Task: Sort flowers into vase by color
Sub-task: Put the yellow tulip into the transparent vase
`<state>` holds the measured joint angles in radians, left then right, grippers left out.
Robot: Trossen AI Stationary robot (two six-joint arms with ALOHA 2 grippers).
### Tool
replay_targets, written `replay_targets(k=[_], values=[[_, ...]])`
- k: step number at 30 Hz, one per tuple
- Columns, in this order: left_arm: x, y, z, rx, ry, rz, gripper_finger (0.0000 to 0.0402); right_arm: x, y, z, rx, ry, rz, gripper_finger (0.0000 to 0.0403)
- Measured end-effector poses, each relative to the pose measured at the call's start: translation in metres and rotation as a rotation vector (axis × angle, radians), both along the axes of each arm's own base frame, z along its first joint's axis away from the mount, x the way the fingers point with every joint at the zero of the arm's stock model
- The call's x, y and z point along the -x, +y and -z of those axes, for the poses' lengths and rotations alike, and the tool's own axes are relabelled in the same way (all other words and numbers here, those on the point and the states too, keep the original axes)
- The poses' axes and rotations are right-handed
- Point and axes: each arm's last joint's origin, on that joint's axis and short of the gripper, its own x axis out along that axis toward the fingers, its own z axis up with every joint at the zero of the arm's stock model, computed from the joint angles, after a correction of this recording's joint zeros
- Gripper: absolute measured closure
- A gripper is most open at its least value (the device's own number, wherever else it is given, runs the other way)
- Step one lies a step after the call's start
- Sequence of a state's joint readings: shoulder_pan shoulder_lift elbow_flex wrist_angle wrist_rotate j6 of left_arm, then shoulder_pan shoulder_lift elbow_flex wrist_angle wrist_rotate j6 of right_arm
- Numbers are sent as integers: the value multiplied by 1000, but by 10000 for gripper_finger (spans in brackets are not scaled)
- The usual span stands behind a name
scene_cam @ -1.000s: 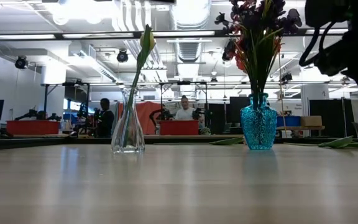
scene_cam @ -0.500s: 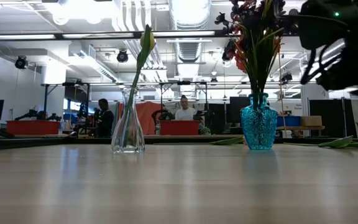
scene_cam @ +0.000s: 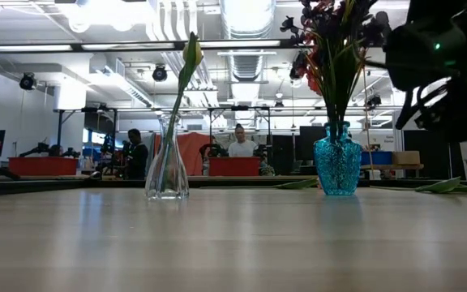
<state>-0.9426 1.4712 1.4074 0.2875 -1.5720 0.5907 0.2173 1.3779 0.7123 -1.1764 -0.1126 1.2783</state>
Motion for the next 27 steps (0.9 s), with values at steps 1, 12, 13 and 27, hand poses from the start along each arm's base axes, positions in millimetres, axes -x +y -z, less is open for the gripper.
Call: replay_targets(k=[1,12,13,27], values=[[1,0,-3,-21,15,4,68,-2,0,3,15,1,-12,283],[13,11,-25,-142,102,14,68,-7,-11,22,151,117,-35,190],[15,14,-27,-141,101,13,68,-6,-13,21,155,132,-29,182],[35,44,-35,-132,95,11,68,-5,-59,17,252,158,-25,162]])
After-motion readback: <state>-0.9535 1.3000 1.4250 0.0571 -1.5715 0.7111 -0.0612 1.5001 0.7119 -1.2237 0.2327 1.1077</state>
